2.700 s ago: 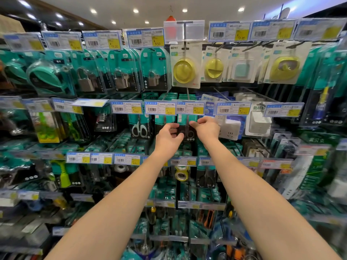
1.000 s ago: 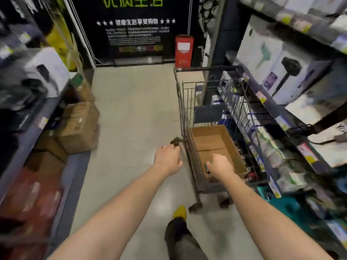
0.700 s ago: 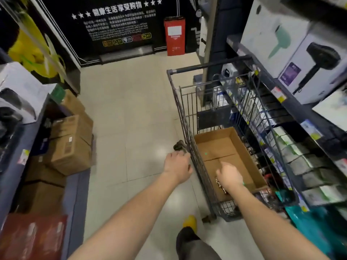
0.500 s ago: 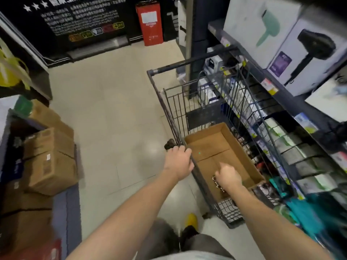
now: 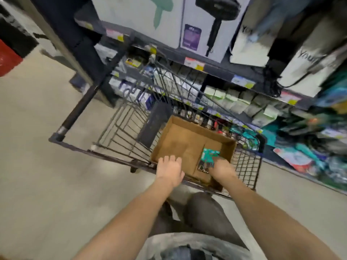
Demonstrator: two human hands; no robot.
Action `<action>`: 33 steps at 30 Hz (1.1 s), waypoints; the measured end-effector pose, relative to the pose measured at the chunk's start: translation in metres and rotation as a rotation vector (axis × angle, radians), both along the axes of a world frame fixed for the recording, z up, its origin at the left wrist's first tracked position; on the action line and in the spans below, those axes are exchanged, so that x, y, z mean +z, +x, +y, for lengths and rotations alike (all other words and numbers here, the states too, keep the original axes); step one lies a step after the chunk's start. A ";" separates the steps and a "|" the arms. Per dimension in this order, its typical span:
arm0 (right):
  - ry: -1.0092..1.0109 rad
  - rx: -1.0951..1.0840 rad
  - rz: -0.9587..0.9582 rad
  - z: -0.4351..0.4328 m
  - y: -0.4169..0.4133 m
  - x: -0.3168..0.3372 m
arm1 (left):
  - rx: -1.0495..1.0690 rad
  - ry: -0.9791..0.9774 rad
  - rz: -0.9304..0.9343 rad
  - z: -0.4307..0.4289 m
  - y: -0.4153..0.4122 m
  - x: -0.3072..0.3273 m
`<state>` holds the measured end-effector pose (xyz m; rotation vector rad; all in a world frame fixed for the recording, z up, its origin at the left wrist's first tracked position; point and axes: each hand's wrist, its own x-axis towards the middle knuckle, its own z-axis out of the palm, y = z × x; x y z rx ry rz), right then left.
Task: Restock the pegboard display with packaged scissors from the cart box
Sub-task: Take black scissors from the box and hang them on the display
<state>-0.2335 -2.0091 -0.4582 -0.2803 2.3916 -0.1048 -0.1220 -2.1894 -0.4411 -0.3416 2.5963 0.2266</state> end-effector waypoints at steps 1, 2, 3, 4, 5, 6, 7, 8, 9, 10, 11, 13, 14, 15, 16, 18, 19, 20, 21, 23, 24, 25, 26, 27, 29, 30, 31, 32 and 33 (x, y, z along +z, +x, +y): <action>-0.003 -0.057 0.008 0.001 0.000 -0.002 | -0.043 -0.003 -0.008 -0.004 -0.007 -0.002; -0.011 -0.105 0.012 0.002 0.000 -0.005 | -0.074 -0.001 -0.015 -0.007 -0.014 -0.006; -0.019 -0.144 0.017 0.003 -0.001 -0.006 | -0.104 -0.002 -0.022 -0.009 -0.021 -0.009; -0.018 -0.169 0.020 0.003 -0.002 -0.010 | -0.132 -0.001 -0.026 -0.011 -0.027 -0.013; -0.008 -0.184 0.024 0.004 -0.003 -0.013 | -0.157 0.002 -0.031 -0.012 -0.034 -0.017; 0.001 -0.194 0.029 0.006 -0.005 -0.018 | -0.178 0.008 -0.040 -0.013 -0.041 -0.020; 0.013 -0.202 0.034 0.008 -0.007 -0.023 | -0.193 0.012 -0.054 -0.013 -0.048 -0.023; 0.025 -0.209 0.036 0.009 -0.010 -0.030 | -0.203 0.016 -0.068 -0.014 -0.055 -0.028; 0.033 -0.217 0.031 0.011 -0.013 -0.037 | -0.208 0.019 -0.081 -0.014 -0.061 -0.032; 0.034 -0.229 0.024 0.012 -0.017 -0.045 | -0.208 0.021 -0.096 -0.015 -0.068 -0.038; 0.035 -0.245 0.013 0.013 -0.022 -0.054 | -0.205 0.024 -0.110 -0.015 -0.074 -0.044; 0.030 -0.287 -0.016 0.016 -0.032 -0.074 | -0.199 0.033 -0.125 -0.012 -0.086 -0.058; 0.023 -0.309 -0.037 0.019 -0.037 -0.087 | -0.197 0.032 -0.125 -0.010 -0.093 -0.067; 0.020 -0.324 -0.060 0.019 -0.042 -0.100 | -0.197 0.028 -0.125 -0.008 -0.098 -0.076; 0.023 -0.332 -0.081 0.020 -0.047 -0.113 | -0.201 0.021 -0.131 -0.006 -0.104 -0.086; 0.049 -0.330 -0.116 0.020 -0.057 -0.137 | -0.205 0.002 -0.179 -0.003 -0.114 -0.109; 0.065 -0.331 -0.129 0.020 -0.063 -0.147 | -0.199 -0.010 -0.205 -0.002 -0.117 -0.121; 0.078 -0.340 -0.138 0.020 -0.067 -0.160 | -0.191 -0.015 -0.232 -0.002 -0.121 -0.133; 0.085 -0.355 -0.147 0.021 -0.070 -0.172 | -0.188 -0.014 -0.264 -0.002 -0.124 -0.146; 0.068 -0.380 -0.166 0.021 -0.073 -0.195 | -0.193 -0.002 -0.315 -0.002 -0.128 -0.171; 0.051 -0.414 -0.175 0.022 -0.072 -0.208 | -0.195 0.012 -0.330 -0.003 -0.130 -0.182; 0.036 -0.464 -0.178 0.022 -0.071 -0.220 | -0.190 0.027 -0.341 -0.003 -0.132 -0.192; 0.026 -0.510 -0.176 0.022 -0.070 -0.233 | -0.183 0.039 -0.344 -0.003 -0.135 -0.202; 0.024 -0.540 -0.177 0.022 -0.069 -0.245 | -0.178 0.041 -0.341 -0.003 -0.139 -0.212; 0.030 -0.585 -0.171 0.020 -0.067 -0.267 | -0.180 0.033 -0.344 0.000 -0.145 -0.231; 0.032 -0.622 -0.154 0.019 -0.065 -0.277 | -0.188 0.025 -0.337 0.002 -0.147 -0.240; 0.033 -0.672 -0.129 0.018 -0.062 -0.286 | -0.202 0.017 -0.316 0.003 -0.149 -0.249; 0.030 -0.722 -0.094 0.018 -0.059 -0.295 | -0.220 0.010 -0.287 0.005 -0.150 -0.257; 0.020 -0.775 -0.063 0.018 -0.056 -0.302 | -0.238 0.010 -0.261 0.007 -0.152 -0.265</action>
